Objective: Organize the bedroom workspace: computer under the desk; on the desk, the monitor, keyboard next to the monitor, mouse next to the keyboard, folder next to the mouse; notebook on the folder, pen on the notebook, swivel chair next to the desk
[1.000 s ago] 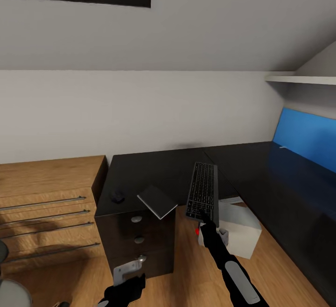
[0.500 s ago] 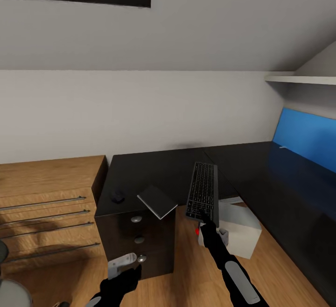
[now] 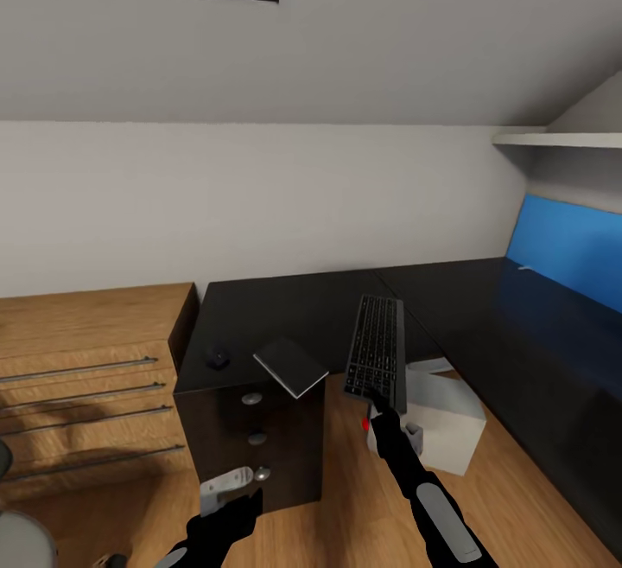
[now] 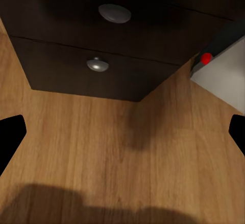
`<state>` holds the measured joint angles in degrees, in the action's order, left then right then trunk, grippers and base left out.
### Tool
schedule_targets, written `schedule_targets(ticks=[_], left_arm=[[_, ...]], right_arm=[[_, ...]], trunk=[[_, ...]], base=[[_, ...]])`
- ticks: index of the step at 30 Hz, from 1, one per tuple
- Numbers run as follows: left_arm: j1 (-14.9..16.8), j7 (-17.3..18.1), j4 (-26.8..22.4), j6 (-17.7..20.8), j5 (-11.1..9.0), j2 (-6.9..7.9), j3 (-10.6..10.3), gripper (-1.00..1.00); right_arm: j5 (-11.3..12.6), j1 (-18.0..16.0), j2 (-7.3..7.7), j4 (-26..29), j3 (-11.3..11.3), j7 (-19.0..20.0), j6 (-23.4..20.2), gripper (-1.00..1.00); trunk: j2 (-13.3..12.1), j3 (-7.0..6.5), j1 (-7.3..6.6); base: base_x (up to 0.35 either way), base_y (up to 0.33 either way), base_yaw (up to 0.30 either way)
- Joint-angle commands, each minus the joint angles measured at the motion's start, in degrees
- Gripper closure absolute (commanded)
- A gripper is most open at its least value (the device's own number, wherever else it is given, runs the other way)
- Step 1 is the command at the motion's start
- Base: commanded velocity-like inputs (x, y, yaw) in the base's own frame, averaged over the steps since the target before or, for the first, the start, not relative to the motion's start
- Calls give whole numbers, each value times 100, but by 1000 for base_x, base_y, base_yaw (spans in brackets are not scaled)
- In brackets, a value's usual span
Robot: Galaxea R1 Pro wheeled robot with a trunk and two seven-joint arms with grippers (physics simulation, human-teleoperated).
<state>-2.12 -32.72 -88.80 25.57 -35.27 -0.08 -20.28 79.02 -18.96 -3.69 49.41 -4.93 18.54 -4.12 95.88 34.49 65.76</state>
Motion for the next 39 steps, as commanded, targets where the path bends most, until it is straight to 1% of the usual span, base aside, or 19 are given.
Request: schedule_targets(ticks=[1,2,19,27,39], left_arm=[[3,-42,-9,10,-45,0,-2,-100],[3,-42,-8,10,-44,0,-2,-100],[1,-40,8,8,-62,25,12,-100],[1,-28,19,10,-66,26,0,-100],[1,-24,22,18,-68,26,-2,-100]], right_arm=[[60,-3,0,-1,1,18,-27,-100],[60,-3,0,-1,1,18,-27,-100],[60,-3,-6,-1,1,25,-27,-100],[55,-3,-3,5,1,26,-27,-100],[52,-3,0,13,1,26,-27,-100]], trunk=[[44,23,23],[84,41,44],[84,41,44],[84,41,44],[84,41,44]], base=[[0,0,0],[0,0,0],[3,0,0],[148,0,0],[33,0,0]])
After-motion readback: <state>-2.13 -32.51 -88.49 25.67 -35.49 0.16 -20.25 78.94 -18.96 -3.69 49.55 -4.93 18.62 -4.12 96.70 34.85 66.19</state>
